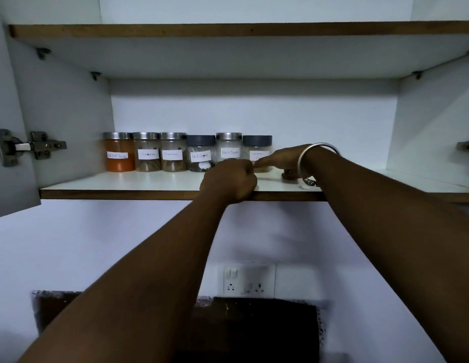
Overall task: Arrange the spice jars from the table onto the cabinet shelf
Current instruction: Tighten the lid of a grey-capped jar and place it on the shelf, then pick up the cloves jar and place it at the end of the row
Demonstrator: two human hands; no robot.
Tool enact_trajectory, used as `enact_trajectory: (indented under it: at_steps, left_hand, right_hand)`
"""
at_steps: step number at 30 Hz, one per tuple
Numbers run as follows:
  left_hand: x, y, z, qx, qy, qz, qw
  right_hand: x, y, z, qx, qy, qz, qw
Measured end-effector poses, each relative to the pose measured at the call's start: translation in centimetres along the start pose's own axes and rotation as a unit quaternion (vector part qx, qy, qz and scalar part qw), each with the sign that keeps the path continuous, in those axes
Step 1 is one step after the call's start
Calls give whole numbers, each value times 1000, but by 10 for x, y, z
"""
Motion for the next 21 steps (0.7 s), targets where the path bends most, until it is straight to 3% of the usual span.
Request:
enact_trajectory:
  at_steps: [5,9,12,15,18,21]
  left_hand:
    - [14,10,5,77,2,5,997]
    - [45,17,-16,151,-45,-12,987]
    - [99,8,-45,258,-121,-45,957]
    - [170,-27,-61,352,-92,-20,931]
    - [247,-78,-61,384,-40,38,922]
    - [322,-133,-54,420,-9,131,898]
  right_hand:
    - [75,-29,14,267,63,0,962]
    - [145,-44,6,304,123,-78,942]
    - [195,-65,-2,273,235,-166,918]
    - [247,-98,-33,124,300,-218,920]
    - [286,-149,-88,45,239,-182,953]
    - [317,-202,-151,56,174,-88,979]
Point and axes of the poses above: each hand's wrist, its own x-axis away from the middle knuckle, its own y-axis out of the back of the hand, z = x × y, the point moved 4 cm from there along -x, towards the middle knuckle, and after that the axes turned 5 degrees about y, right-handed, at the moved point
